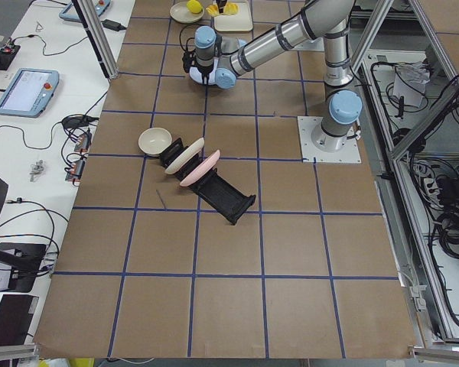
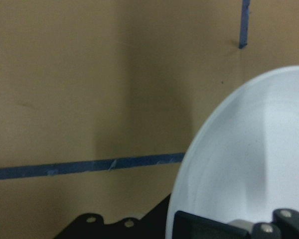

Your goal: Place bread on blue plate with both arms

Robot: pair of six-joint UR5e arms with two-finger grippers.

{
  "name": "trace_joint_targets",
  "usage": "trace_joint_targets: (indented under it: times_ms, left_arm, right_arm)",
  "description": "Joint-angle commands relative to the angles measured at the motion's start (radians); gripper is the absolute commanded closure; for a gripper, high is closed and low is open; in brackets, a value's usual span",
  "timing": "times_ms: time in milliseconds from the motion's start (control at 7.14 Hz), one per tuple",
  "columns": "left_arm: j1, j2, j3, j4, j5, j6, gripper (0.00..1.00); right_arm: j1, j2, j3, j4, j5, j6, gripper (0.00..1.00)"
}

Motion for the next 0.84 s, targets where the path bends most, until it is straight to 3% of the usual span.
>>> trace_joint_targets:
  times_ms: [0,140,420,700]
  left_arm:
    - [0.025,0.001,0.088,-0.172,0.043,0.081,0.00]
    - [0.088,0.023,0.168,-0.351,0.044,0.176,0.00]
    - [0.189,0.082,0.265,-0.625,0.162,0.304,0.00]
    - [0.209,0.157,0.310,-0.664,0.295,0.357,0.00]
  right_arm:
    - [0.003,0.005,-0.002,-0.002,0.016,0.001,0.92]
    - [0.018,0.014,-0.002,-0.002,0.022,0.004,0.92]
    - [0.086,0.049,-0.005,-0.031,0.030,0.037,0.92]
    - [0.159,0.098,-0.005,-0.113,0.064,0.184,0.92]
